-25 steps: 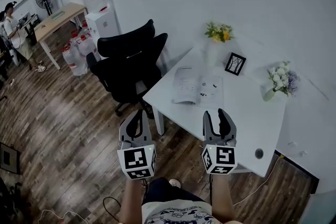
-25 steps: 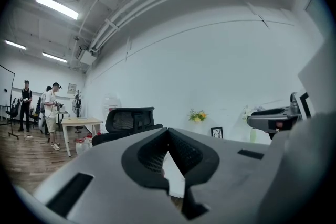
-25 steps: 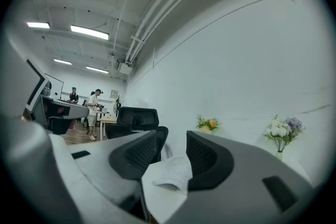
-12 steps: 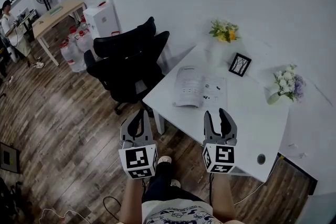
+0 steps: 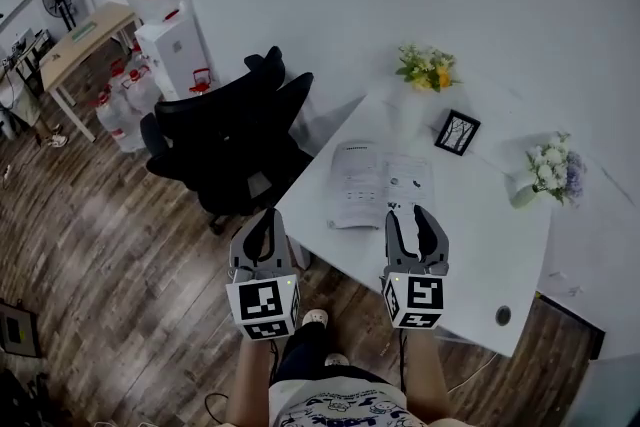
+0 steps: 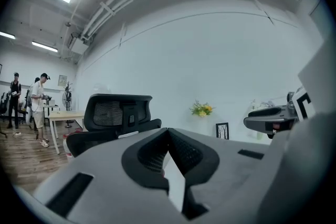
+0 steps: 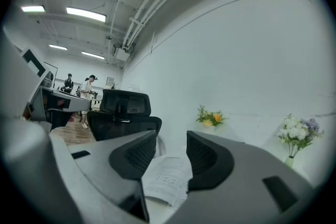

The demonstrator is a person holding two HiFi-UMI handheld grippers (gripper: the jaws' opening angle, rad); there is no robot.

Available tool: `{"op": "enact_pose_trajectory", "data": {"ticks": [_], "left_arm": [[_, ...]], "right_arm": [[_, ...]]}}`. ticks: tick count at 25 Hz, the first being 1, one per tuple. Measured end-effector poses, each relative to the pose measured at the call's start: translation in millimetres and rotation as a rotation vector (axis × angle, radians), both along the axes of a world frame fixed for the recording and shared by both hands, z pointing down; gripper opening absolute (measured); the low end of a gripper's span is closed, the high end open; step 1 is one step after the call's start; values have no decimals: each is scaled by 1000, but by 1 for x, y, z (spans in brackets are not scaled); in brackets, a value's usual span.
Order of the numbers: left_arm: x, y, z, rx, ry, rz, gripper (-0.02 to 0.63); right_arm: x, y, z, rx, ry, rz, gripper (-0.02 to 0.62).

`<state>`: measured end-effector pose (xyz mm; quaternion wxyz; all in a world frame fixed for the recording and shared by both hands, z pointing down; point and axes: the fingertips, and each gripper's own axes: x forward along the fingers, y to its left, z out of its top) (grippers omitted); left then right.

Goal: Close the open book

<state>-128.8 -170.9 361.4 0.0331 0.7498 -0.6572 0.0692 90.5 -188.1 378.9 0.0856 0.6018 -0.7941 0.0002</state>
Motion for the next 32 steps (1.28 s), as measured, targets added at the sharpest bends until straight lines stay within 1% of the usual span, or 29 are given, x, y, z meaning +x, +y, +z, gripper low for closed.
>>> {"op": "enact_pose_trajectory", "data": {"ticks": [7,14,24,32], "left_arm": [[2,-51,13,-25,2,63,23],[-2,-83,28,-51,-12,104,23],[2,-108,60,-105,-9,141,23],[6,-110,83,-159,-15,131,23]], "right_arm": [[-9,-37,11,-14,25,23,172],[-17,-60,28,-35,65,39,173],[-20,-76,66,-98,203,41,173],[-20,-80,100,-153,327,-5,173]]}}
